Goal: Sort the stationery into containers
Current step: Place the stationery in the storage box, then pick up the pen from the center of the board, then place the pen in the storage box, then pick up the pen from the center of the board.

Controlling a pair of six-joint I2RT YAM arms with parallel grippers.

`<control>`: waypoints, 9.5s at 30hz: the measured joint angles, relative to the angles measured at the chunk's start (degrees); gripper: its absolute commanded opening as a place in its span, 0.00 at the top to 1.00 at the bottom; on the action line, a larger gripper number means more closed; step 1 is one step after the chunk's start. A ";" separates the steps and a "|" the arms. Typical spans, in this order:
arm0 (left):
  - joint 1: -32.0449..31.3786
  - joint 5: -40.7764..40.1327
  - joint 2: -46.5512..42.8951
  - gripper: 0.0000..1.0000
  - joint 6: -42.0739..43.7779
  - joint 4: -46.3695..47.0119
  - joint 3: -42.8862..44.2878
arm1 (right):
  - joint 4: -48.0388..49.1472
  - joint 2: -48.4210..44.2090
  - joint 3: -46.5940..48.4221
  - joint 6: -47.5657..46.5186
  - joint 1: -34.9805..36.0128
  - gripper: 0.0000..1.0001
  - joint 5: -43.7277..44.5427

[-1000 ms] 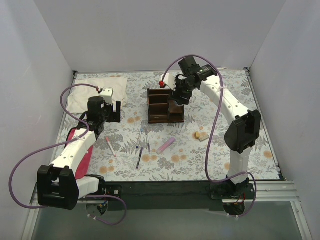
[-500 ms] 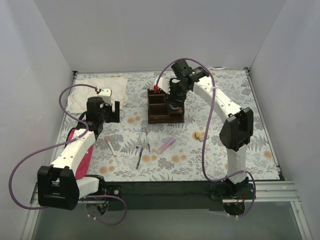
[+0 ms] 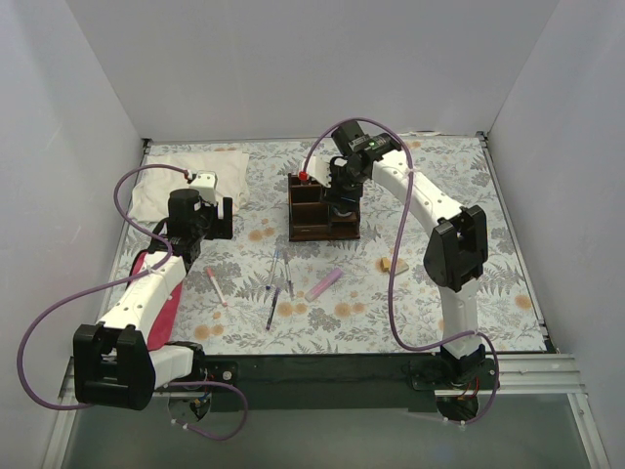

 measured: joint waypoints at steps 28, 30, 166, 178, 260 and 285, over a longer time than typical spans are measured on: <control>0.33 -0.26 1.14 0.19 -0.15 0.70 0.24 | 4.42 -9.40 0.17 3.80 -0.81 0.03 3.17; 0.33 -0.31 1.11 0.19 -0.11 0.74 0.24 | 5.68 -16.11 -5.03 4.98 -1.60 0.07 1.88; -17.16 19.98 34.23 1.00 -9.05 70.51 8.98 | 24.76 -41.68 -47.56 33.22 -19.19 0.21 11.04; -17.25 19.91 37.07 1.00 -10.08 77.24 5.25 | 23.93 -41.38 -46.60 31.93 -19.19 0.21 13.31; -27.04 8.00 20.22 0.63 -20.31 -21.64 4.24 | 27.71 -44.06 -54.93 39.08 -19.19 0.19 -3.67; -31.08 3.41 24.50 1.00 -18.16 -25.66 11.37 | 28.89 -44.13 -55.39 38.99 -19.19 0.19 -3.54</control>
